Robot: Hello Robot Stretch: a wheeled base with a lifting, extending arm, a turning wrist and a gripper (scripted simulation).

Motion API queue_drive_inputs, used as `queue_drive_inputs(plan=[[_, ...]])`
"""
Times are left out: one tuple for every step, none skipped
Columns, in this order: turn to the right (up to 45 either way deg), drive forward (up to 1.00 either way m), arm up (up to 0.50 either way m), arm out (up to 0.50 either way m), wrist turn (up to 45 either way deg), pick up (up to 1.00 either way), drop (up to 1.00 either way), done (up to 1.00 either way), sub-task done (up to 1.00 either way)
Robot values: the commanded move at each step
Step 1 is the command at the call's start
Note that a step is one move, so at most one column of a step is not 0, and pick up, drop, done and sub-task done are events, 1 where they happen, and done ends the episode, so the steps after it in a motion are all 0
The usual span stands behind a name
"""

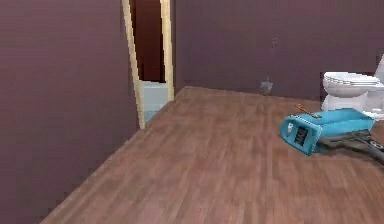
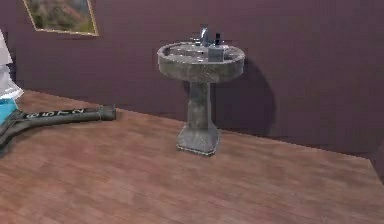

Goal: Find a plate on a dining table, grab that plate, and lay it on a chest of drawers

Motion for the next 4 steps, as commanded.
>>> queue_drive_inputs(plan=[[0.0, 1.0, 0.0, 0.0, 0.0, 0.0, 0.0, 0.0, 0.0], [0.0, 1.0, 0.0, 0.0, 0.0, 0.0, 0.0, 0.0, 0.0], [0.0, 0.35, 0.0, 0.0, 0.0, 0.0, 0.0, 0.0, 0.0], [-21.0, 0.0, 0.0, 0.0, 0.0, 0.0, 0.0, 0.0, 0.0]])
